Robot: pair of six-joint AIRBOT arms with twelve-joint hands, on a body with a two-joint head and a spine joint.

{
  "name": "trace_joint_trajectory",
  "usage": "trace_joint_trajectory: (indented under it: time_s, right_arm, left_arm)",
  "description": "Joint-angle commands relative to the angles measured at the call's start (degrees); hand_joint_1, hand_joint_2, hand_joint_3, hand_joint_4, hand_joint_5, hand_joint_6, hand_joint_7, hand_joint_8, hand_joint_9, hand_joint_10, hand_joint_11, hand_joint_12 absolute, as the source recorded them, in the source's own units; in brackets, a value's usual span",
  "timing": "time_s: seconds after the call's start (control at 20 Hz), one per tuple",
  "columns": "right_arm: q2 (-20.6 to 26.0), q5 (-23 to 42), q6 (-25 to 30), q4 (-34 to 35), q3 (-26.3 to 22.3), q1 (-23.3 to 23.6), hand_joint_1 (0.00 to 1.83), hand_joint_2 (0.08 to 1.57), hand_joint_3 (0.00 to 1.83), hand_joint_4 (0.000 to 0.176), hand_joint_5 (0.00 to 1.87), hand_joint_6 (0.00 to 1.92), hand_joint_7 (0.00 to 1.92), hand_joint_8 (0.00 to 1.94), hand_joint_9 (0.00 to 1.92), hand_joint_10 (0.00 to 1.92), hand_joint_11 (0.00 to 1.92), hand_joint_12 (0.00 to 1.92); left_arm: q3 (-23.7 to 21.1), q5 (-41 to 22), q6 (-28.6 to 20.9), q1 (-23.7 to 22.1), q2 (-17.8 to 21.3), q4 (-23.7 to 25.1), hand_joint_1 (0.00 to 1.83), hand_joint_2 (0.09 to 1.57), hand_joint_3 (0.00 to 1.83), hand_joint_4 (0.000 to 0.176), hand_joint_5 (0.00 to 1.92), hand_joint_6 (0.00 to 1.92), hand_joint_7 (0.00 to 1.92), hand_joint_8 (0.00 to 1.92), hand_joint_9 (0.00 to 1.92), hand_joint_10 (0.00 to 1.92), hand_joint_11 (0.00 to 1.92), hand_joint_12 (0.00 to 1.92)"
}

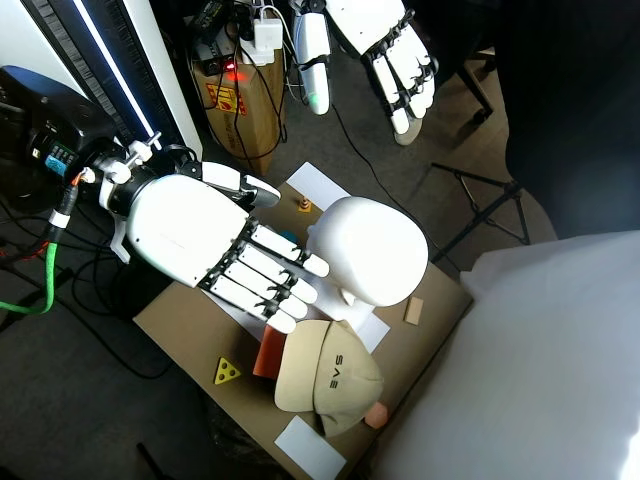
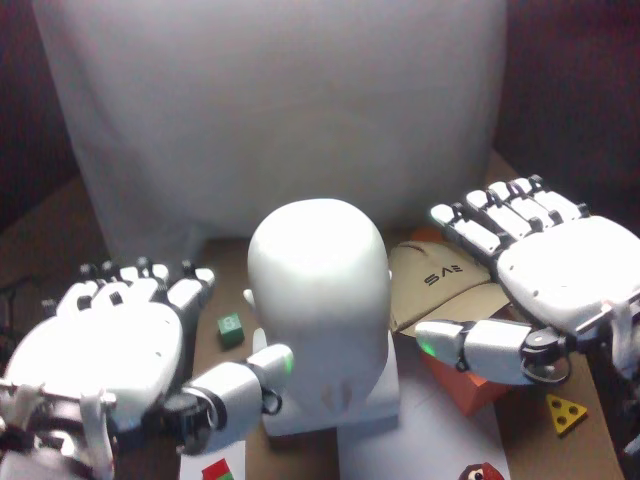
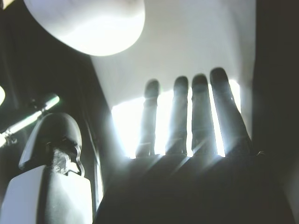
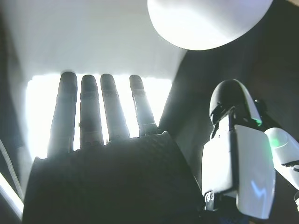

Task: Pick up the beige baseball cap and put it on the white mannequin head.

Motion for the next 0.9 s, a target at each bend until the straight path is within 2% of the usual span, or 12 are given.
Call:
trace_joint_trajectory:
  time_s: [0.0, 0.05, 0.15, 0.2, 0.35, 0.5, 0.6, 0.85]
  right_arm:
    - [1.2, 0.87, 2.35, -4.72, 1.0, 0.46, 0.0, 1.01, 0.03, 0.113, 0.0, 0.0, 0.0, 0.0, 0.0, 0.0, 0.0, 0.1]
    - [2.14, -2.14, 6.76, -10.78, 2.75, -0.26, 0.0, 1.01, 0.02, 0.103, 0.0, 0.0, 0.0, 0.0, 0.0, 0.0, 0.0, 0.11]
    - [2.6, -3.33, 11.51, -19.46, 4.89, -1.94, 0.12, 1.0, 0.01, 0.085, 0.0, 0.0, 0.0, 0.0, 0.0, 0.0, 0.0, 0.12]
    - [2.57, -3.36, 13.66, -24.01, 6.26, -3.21, 0.21, 1.01, 0.01, 0.07, 0.0, 0.0, 0.0, 0.0, 0.0, 0.0, 0.0, 0.12]
    - [1.28, -4.09, 17.61, -33.97, 11.62, -6.22, 0.59, 1.03, 0.01, 0.039, 0.0, 0.0, 0.0, 0.0, 0.0, 0.0, 0.0, 0.12]
    - [-1.09, -5.4, 20.97, -42.2, 18.14, -8.29, 0.94, 1.05, 0.01, 0.024, 0.0, 0.0, 0.04, 0.01, 0.0, 0.0, 0.0, 0.15]
    - [-3.27, -5.61, 20.41, -42.24, 21.92, -8.92, 1.08, 1.07, 0.01, 0.017, 0.01, 0.0, 0.06, 0.0, 0.01, 0.0, 0.0, 0.21]
    - [-10.2, -6.05, 16.22, -41.12, 31.53, -10.08, 1.16, 1.11, 0.02, 0.009, 0.01, 0.0, 0.06, 0.0, 0.01, 0.0, 0.0, 0.25]
  left_arm:
    - [0.13, -6.17, -0.84, 0.22, -0.75, 5.88, 0.0, 1.08, 0.0, 0.129, 0.17, 0.0, 0.11, 0.0, 0.1, 0.0, 0.0, 0.49]
    - [0.32, -8.98, -1.52, 1.65, -2.25, 6.46, 0.0, 1.08, 0.0, 0.128, 0.17, 0.0, 0.11, 0.0, 0.1, 0.0, 0.0, 0.49]
    - [1.17, -11.0, -2.53, 2.99, -4.19, 7.26, 0.0, 1.09, 0.0, 0.128, 0.17, 0.0, 0.11, 0.0, 0.1, 0.0, 0.0, 0.47]
    - [1.9, -12.04, -3.04, 3.75, -5.46, 8.07, 0.0, 1.09, 0.0, 0.128, 0.17, 0.0, 0.11, 0.0, 0.1, 0.0, 0.0, 0.46]
    - [4.17, -13.5, -3.14, 5.23, -8.48, 10.19, 0.0, 1.1, 0.0, 0.128, 0.17, 0.0, 0.11, 0.0, 0.1, 0.0, 0.0, 0.43]
    - [6.68, -13.58, -3.43, 6.49, -10.66, 12.17, 0.0, 1.1, 0.0, 0.128, 0.17, 0.0, 0.12, 0.0, 0.1, 0.0, 0.0, 0.43]
    - [7.9, -13.66, -3.87, 7.1, -11.52, 12.2, 0.0, 1.1, 0.01, 0.127, 0.17, 0.0, 0.12, 0.0, 0.1, 0.0, 0.0, 0.43]
    - [11.74, -15.13, -5.85, 8.3, -15.24, 13.38, 0.0, 1.11, 0.01, 0.124, 0.17, 0.0, 0.12, 0.0, 0.1, 0.0, 0.0, 0.44]
